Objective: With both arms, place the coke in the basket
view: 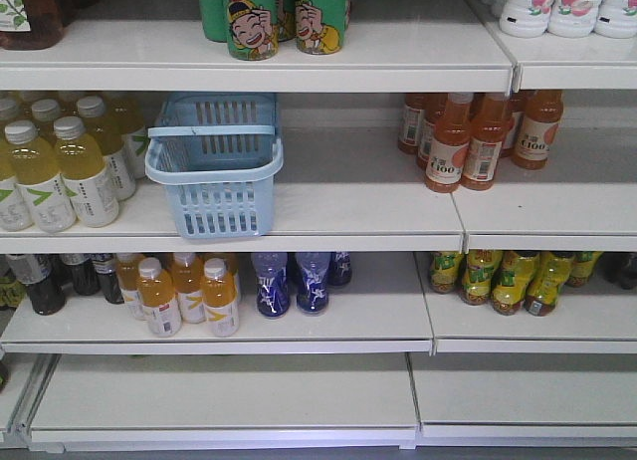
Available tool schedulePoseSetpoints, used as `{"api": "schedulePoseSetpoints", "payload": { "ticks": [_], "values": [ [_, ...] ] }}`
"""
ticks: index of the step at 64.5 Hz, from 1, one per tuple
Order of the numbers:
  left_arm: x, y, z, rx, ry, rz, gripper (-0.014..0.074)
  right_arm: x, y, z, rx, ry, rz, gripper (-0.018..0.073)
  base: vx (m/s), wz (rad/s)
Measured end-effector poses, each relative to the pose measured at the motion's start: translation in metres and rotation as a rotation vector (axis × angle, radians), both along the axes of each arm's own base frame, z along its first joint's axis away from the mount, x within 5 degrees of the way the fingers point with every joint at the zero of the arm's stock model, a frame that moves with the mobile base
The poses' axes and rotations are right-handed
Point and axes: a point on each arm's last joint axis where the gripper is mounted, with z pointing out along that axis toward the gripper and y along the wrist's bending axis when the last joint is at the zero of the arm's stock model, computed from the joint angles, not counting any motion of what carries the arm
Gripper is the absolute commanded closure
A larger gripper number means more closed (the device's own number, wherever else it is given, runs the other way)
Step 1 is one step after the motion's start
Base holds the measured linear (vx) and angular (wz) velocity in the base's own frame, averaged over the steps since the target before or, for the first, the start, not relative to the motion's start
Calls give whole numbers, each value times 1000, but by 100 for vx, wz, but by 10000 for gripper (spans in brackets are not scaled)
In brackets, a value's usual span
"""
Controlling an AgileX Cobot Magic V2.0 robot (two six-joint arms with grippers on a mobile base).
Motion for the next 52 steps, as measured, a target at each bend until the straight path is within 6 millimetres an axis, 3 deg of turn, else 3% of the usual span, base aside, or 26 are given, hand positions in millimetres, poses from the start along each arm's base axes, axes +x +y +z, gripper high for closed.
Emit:
{"api": "schedulePoseSetpoints", "payload": {
  "ticks": [52],
  "values": [
    [0,0,0,0,0,0,603,0,0,0,0,0,0,564,1,0]
  ]
}}
